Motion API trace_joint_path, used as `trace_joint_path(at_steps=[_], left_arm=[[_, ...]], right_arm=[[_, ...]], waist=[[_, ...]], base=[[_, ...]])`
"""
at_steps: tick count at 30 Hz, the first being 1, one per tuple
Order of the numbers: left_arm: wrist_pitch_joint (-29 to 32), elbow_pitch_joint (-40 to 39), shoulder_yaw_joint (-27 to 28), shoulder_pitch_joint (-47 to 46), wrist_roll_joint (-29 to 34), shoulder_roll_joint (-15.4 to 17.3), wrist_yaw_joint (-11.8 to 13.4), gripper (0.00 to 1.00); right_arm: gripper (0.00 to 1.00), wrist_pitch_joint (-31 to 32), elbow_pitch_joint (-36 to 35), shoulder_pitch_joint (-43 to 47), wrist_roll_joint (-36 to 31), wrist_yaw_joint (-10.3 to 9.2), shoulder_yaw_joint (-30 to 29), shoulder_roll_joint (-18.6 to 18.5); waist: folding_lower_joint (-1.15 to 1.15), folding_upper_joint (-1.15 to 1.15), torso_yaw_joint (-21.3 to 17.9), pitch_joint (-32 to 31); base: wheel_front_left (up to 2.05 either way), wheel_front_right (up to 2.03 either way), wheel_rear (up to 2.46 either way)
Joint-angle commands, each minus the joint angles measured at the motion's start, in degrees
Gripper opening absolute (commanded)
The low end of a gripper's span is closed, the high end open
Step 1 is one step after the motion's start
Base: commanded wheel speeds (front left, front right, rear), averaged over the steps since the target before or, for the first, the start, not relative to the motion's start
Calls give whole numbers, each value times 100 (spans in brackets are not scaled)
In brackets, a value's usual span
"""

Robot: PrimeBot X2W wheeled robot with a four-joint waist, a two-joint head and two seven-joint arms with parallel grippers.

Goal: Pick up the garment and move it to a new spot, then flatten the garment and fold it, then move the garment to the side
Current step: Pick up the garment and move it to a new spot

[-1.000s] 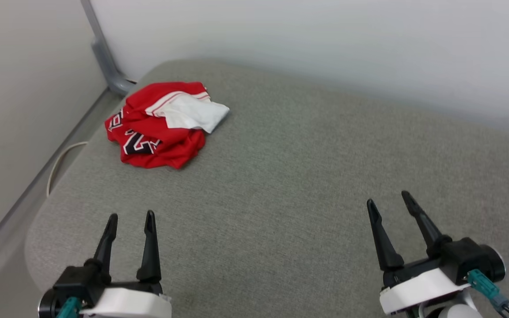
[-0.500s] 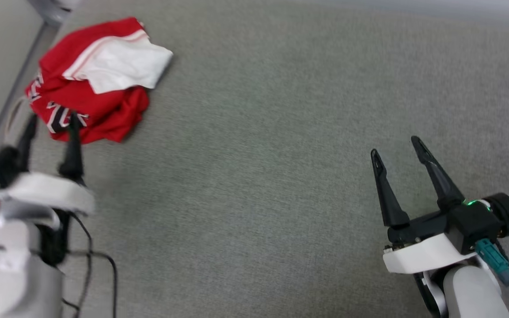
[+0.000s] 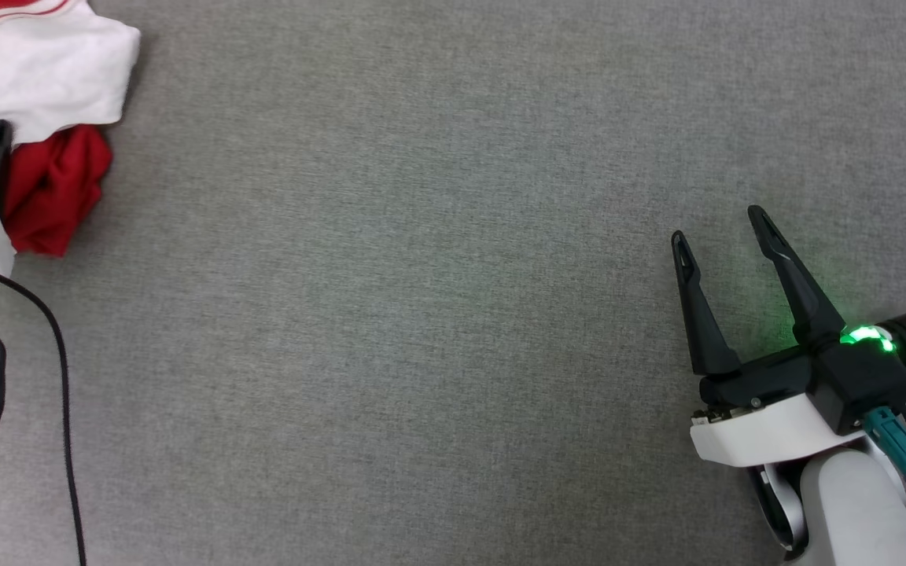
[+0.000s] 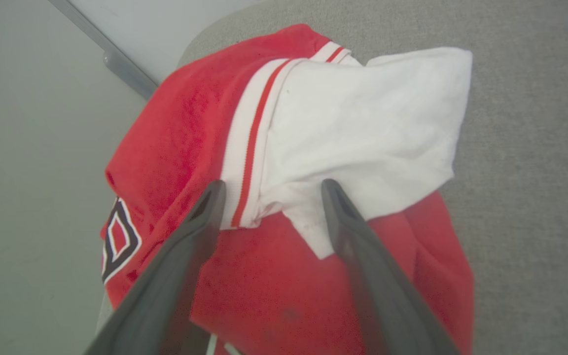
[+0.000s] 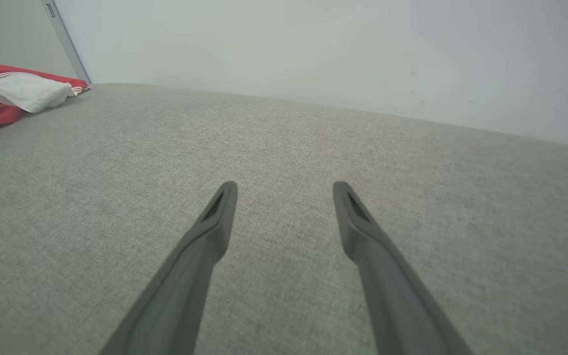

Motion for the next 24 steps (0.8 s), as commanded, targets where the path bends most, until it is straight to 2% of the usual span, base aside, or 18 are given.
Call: trace_joint_path(at_steps=[1,7,8,9,16,17,18,24], left_arm=[[146,111,-160,-86,-153,130,8,100],[569,361,-1025,-188,-781,438,7,100],[624,374,-1175,-185,-901,468,5,35],[644,389,-1286,-183,-1030,485,5,0],[-102,404,-1685,-246,-1547,590,5,0],[-251,407,-1694,-253,-1615,599,5,0],[-663,379,-1757,-254,-1739,634,6,0],[-1339,103,-1935,-164,-1680,751,6,0]], right_arm=[[100,-14,-26,-65,21,-4,2,-3],[100,-14,-13,-97,13,-4,18,5],[100,-14,-1,-99,9,-4,20,5],[100,-14,13,-98,6,-4,19,6],[100,-14,147,-89,32,-4,12,20],[100,-14,162,-93,36,-4,10,22],[100,-14,227,-53,86,-4,-17,34],[100,-14,367,53,147,-4,-53,44]], waist=[[-1,0,-102,113],[-1,0,-145,218],[-1,0,-147,225],[-1,0,-147,223],[-1,0,-113,-22],[-1,0,-112,-82],[-1,0,-104,-323],[-1,0,-128,-901]], base=[[0,0,0],[0,0,0],[0,0,0],[0,0,0],[0,0,0],[0,0,0],[0,0,0],[0,0,0]])
